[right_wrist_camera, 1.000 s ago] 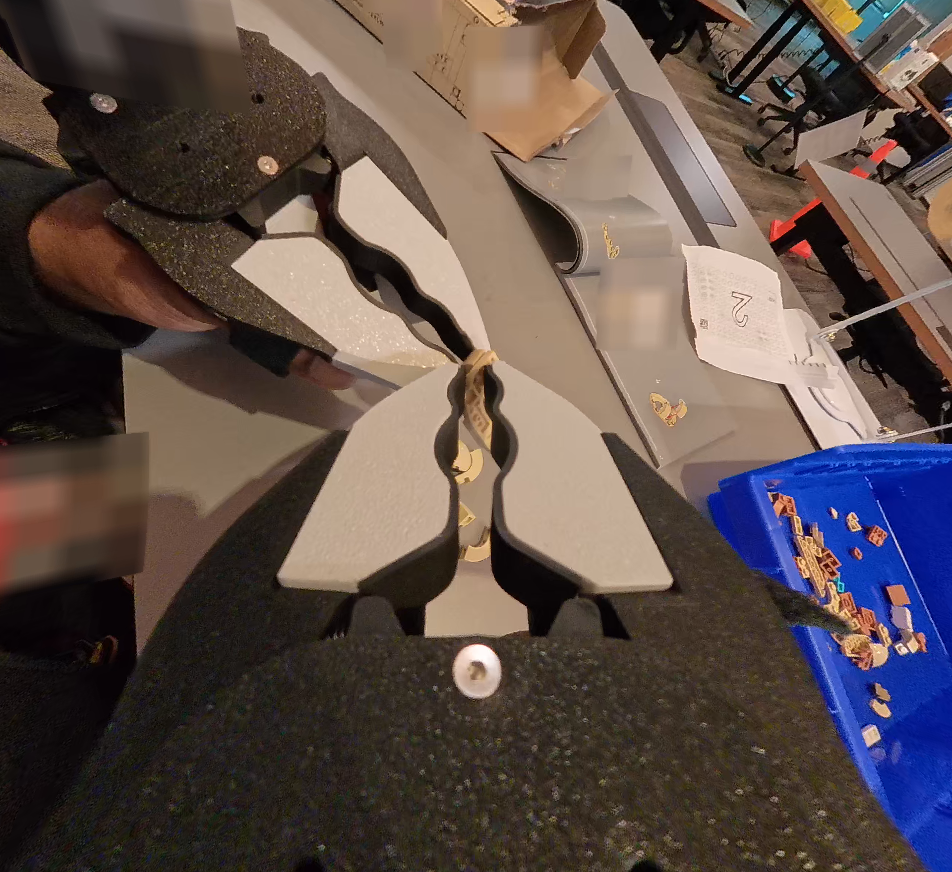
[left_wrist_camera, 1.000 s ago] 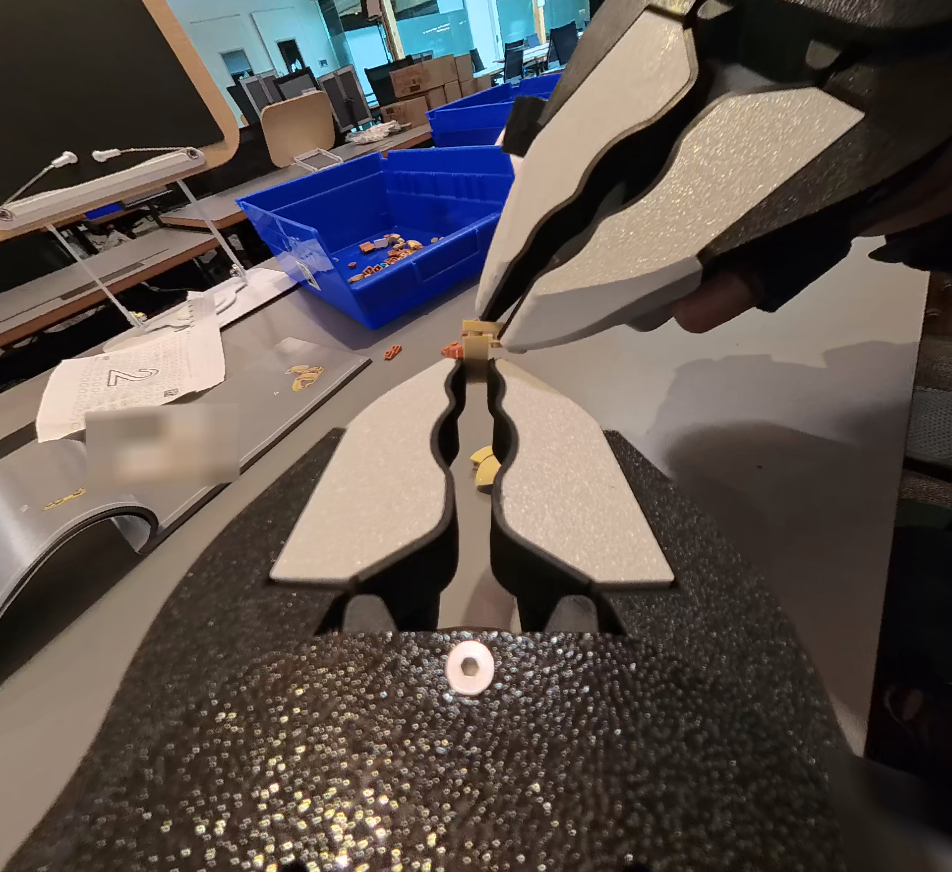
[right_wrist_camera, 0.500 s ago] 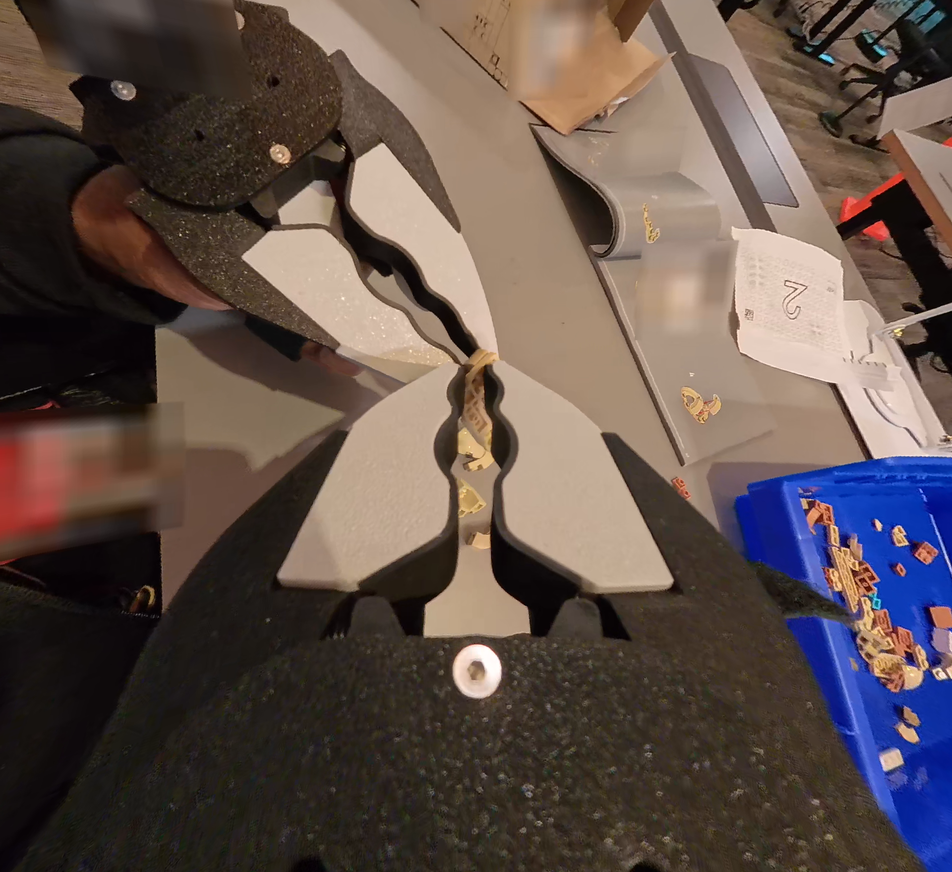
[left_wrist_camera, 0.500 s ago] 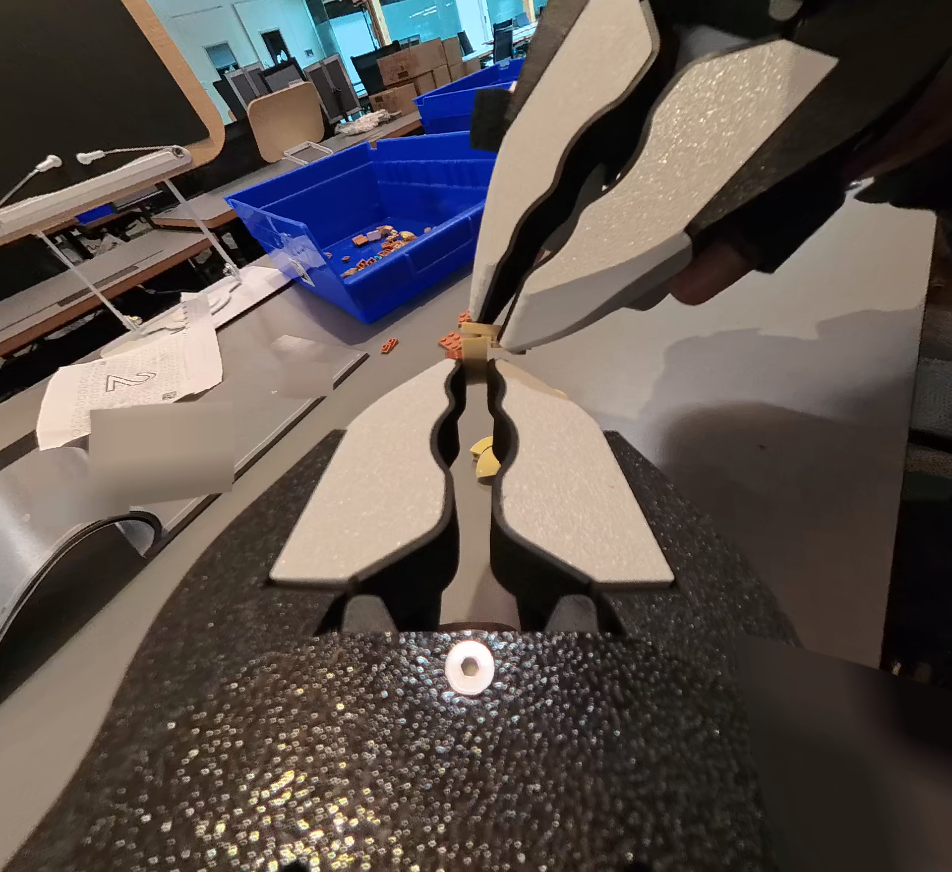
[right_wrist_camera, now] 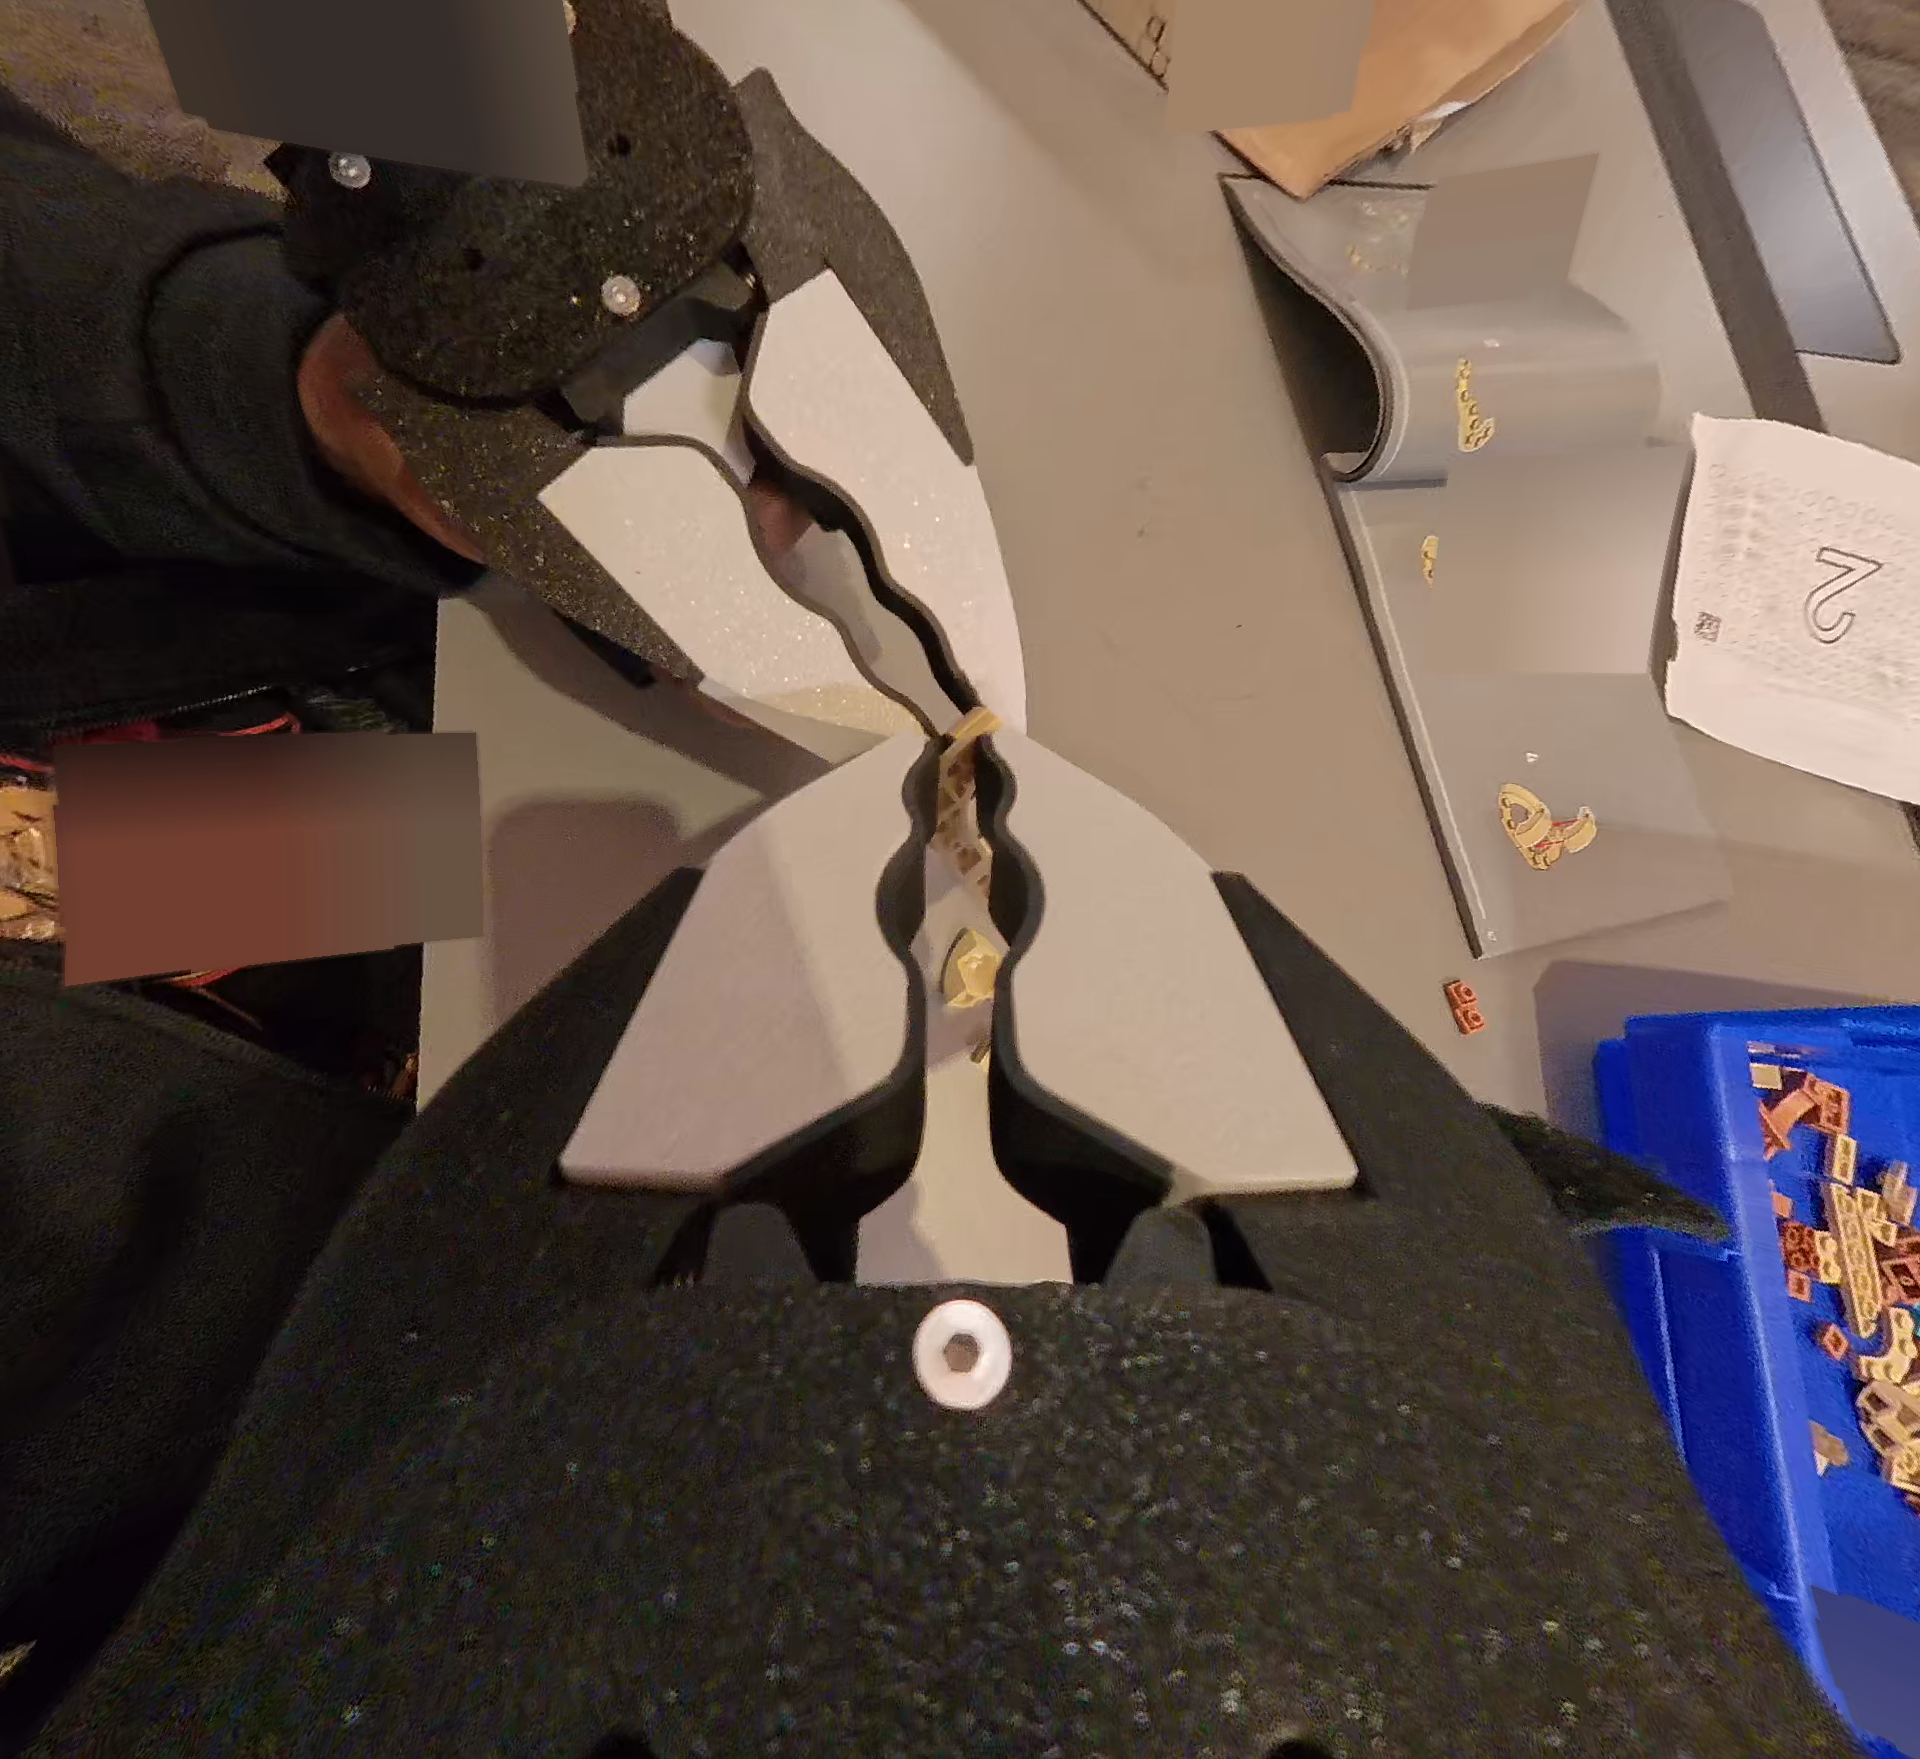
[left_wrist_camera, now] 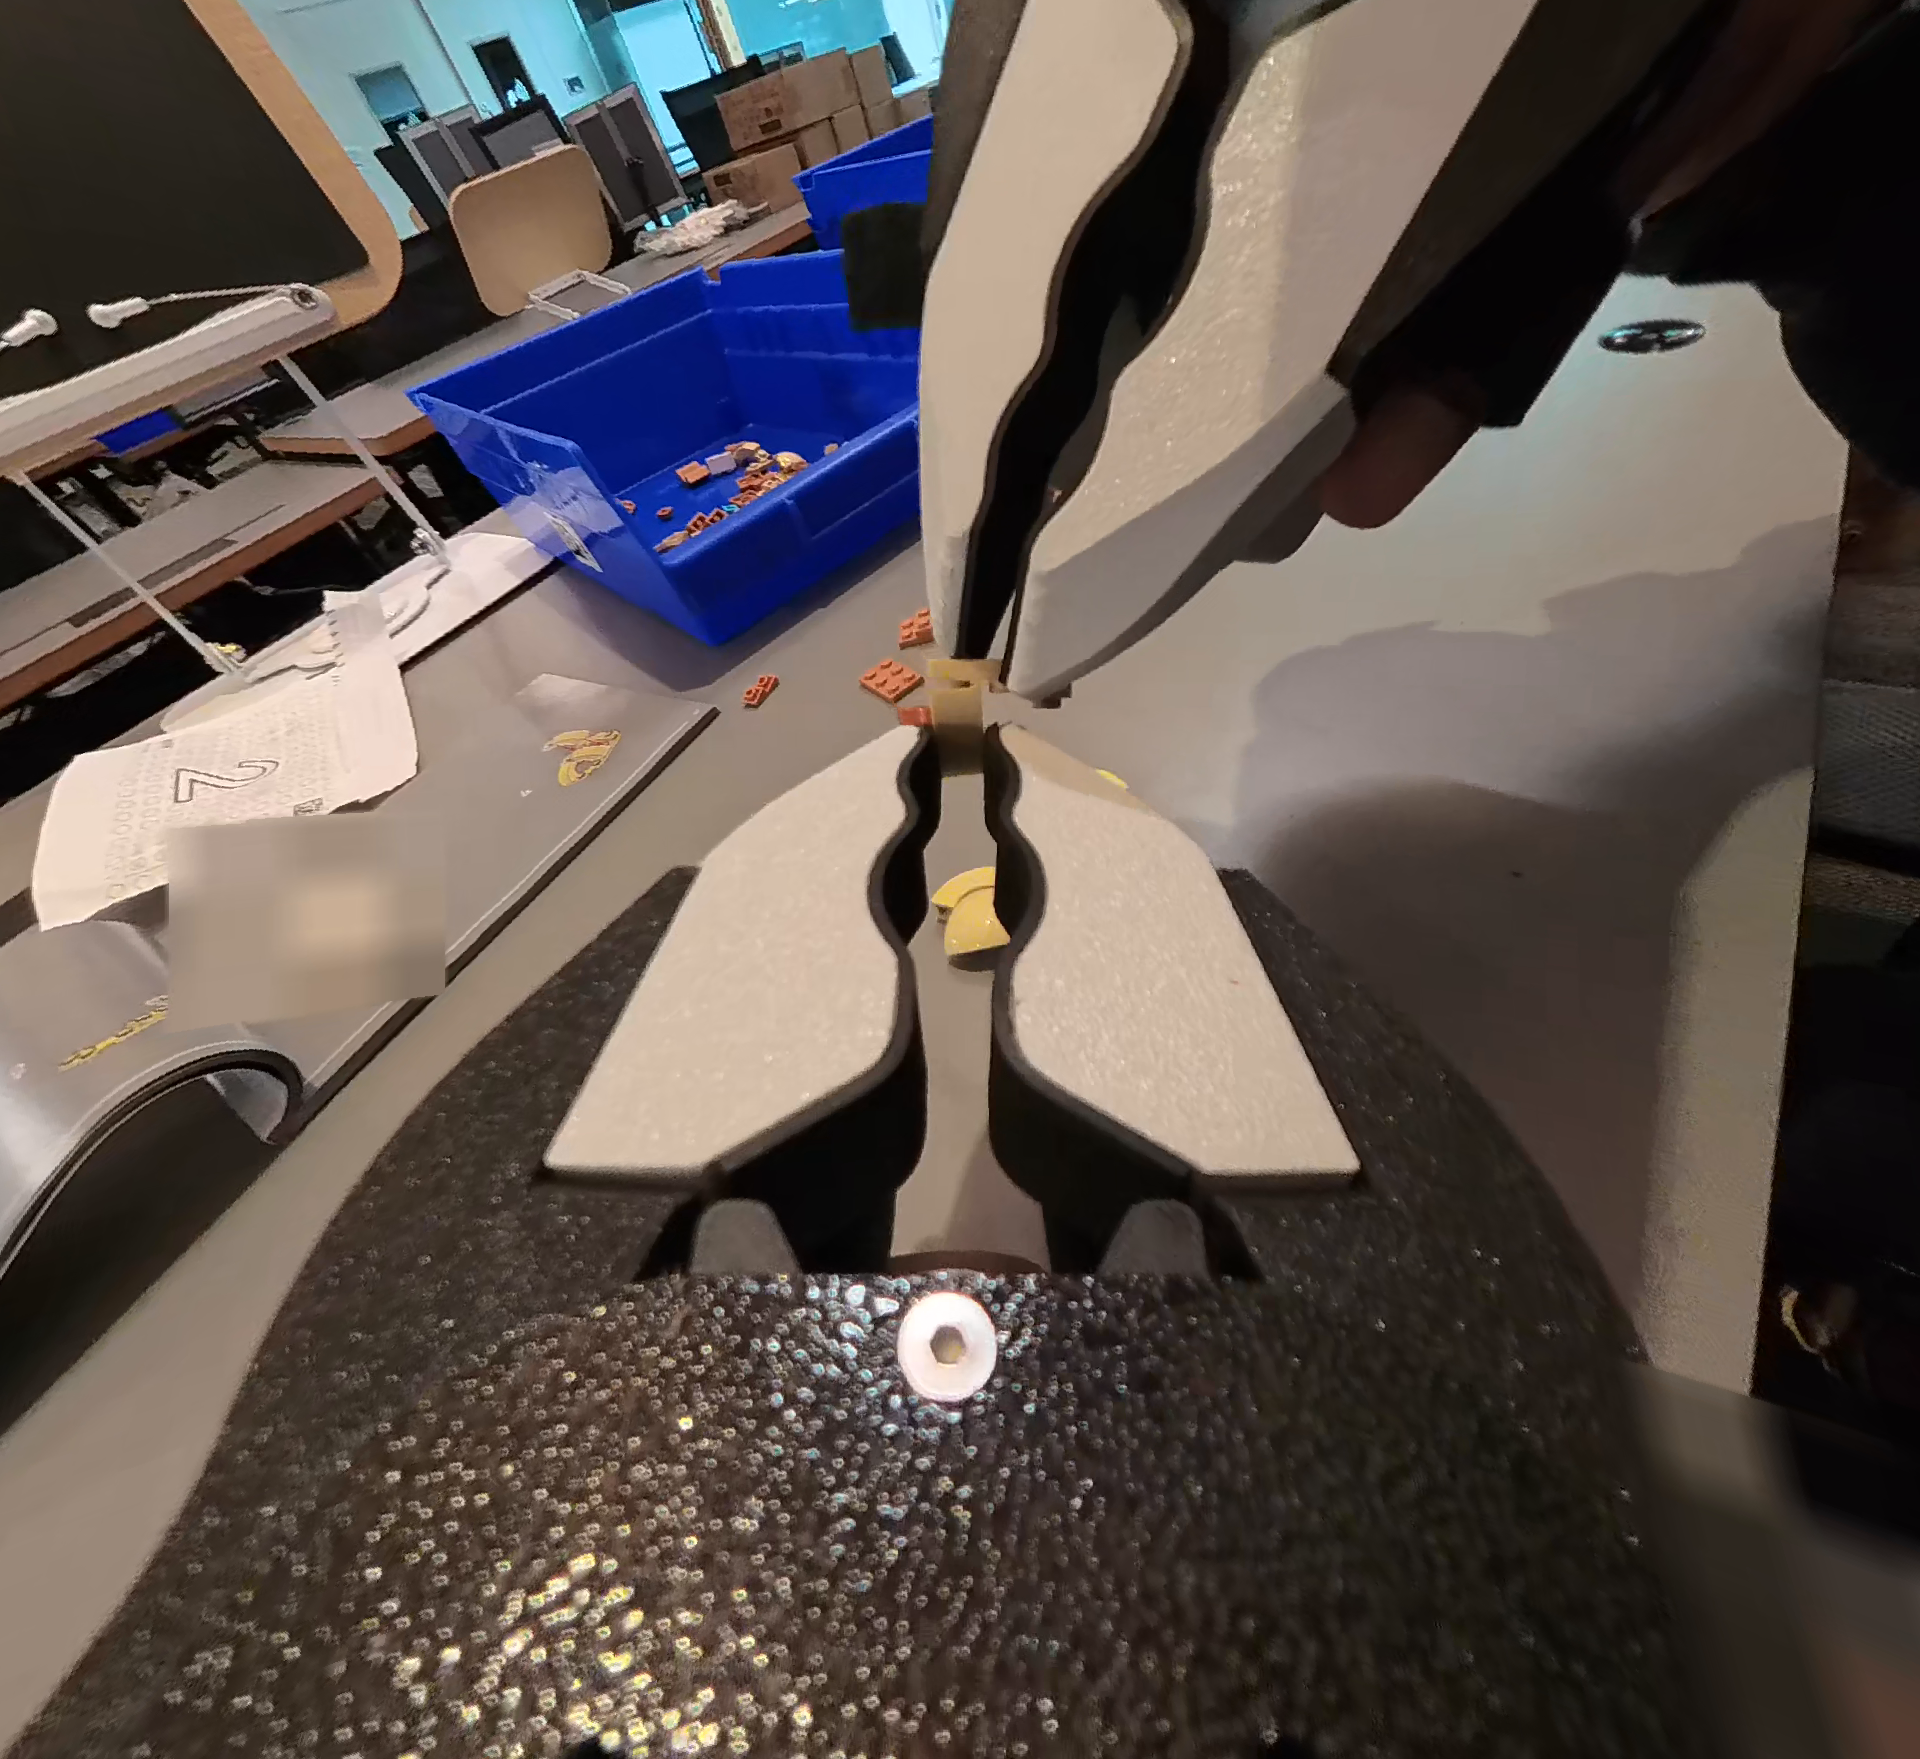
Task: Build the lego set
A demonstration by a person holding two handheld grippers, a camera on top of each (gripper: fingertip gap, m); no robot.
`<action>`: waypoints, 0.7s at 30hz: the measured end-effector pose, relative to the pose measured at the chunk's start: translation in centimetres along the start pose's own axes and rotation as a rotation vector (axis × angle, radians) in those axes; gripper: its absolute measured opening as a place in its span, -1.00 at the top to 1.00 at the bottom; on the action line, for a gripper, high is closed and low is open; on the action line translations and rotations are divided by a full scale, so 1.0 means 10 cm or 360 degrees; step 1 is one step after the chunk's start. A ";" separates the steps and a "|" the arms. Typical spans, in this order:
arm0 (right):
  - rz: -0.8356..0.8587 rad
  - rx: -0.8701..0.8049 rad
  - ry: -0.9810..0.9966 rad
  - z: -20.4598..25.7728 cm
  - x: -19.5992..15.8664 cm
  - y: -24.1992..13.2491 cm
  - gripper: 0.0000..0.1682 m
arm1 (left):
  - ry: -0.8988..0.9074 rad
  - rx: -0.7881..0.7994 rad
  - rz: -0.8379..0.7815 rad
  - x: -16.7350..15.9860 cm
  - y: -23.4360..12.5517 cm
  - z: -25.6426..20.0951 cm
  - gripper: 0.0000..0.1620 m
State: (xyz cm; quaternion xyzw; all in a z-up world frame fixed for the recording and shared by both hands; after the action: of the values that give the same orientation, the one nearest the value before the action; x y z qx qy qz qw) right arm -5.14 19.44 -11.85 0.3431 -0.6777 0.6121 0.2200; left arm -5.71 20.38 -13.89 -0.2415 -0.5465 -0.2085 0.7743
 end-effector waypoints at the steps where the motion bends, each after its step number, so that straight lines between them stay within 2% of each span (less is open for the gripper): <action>1: 0.0015 0.0016 -0.0001 0.00 -0.01 0.00 0.93 | 0.0008 -0.0002 0.0006 -0.01 0.00 -0.01 0.92; 8: 0.0092 0.0076 -0.0011 0.00 -0.02 0.02 0.93 | 0.0014 -0.0007 0.0033 -0.03 0.01 -0.01 0.91; 21: 0.0118 -0.0028 -0.0024 -0.01 -0.01 0.07 0.93 | -0.0024 -0.0003 0.0066 -0.05 0.01 0.02 0.92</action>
State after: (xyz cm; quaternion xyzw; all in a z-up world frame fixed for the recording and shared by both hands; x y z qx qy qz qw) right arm -5.59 19.61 -12.42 0.3204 -0.6969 0.6113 0.1950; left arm -5.94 20.60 -14.36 -0.2550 -0.5471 -0.1911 0.7740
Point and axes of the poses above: each gripper's, where its closed fingertips meet, y out along the fingers, x out of its top, z = x × y across the jaws, the point moved 1 cm from there along -y, back along the fingers, and after that the axes turned 7 degrees about x, right-handed, at the moved point
